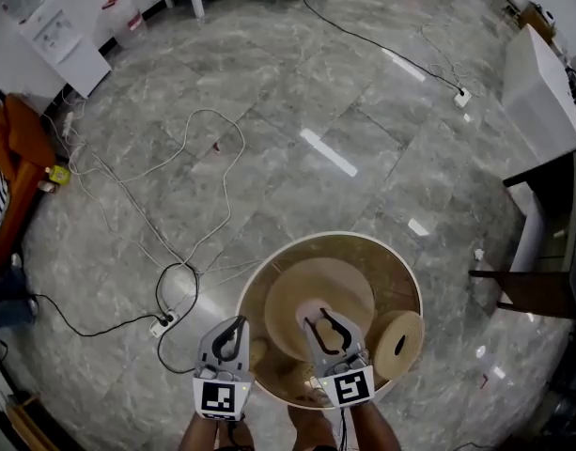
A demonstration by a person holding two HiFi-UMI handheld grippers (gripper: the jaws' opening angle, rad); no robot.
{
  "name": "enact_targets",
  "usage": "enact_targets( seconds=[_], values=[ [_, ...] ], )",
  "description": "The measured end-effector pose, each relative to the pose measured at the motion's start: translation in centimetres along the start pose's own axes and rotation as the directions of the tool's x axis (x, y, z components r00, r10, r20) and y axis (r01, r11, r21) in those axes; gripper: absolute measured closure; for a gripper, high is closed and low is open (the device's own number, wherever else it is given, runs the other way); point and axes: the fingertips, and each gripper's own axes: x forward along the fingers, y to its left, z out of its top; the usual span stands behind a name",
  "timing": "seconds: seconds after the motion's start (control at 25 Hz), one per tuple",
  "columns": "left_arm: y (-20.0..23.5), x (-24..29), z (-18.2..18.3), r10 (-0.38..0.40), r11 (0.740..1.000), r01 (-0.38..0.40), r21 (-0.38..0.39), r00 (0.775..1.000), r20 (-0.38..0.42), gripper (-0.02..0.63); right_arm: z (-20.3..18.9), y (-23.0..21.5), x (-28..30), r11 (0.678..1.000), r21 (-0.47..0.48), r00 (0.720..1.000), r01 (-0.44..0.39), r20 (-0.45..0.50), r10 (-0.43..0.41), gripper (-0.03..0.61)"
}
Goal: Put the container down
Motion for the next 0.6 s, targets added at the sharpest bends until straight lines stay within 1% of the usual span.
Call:
enact_targets(
  seconds=[0.08,0.16,0.24,0.4,0.6],
  values=[
    [0.6,0.8,-1.9,0.009,1.0,-0.009,0.005,1.0,-0.008,0.588,-1.5,0.0,1.3,1.0,-0.002,1.0,-0.012,-0.005,0.012,0.452],
    [0.9,1.7,-3.3,0.025,0.999,-0.026,-0.045,0.999,-0.029,0.588,-3.1,0.0,2.5,1.0,-0.008,1.0,-0.025,-0.011,0.025,0.451],
    [1.4,2.3,-4.6,0.036,0.997,-0.038,-0.07,0.999,-0.037,0.589,-4.5,0.0,3.6,0.999,-0.027,0.999,-0.041,-0.02,0.04,0.451],
    [2.6,3.0,-7.1,0.053,0.996,-0.058,-0.071,0.996,-0.069,0.588,-6.6,0.3,5.6,0.997,-0.032,0.997,-0.067,-0.036,0.065,0.451],
    [3.6,4.2,-9.9,0.073,0.993,-0.082,-0.09,0.993,-0.096,0.589,-9.2,0.4,7.7,0.995,-0.048,0.995,-0.089,-0.054,0.086,0.451]
  ],
)
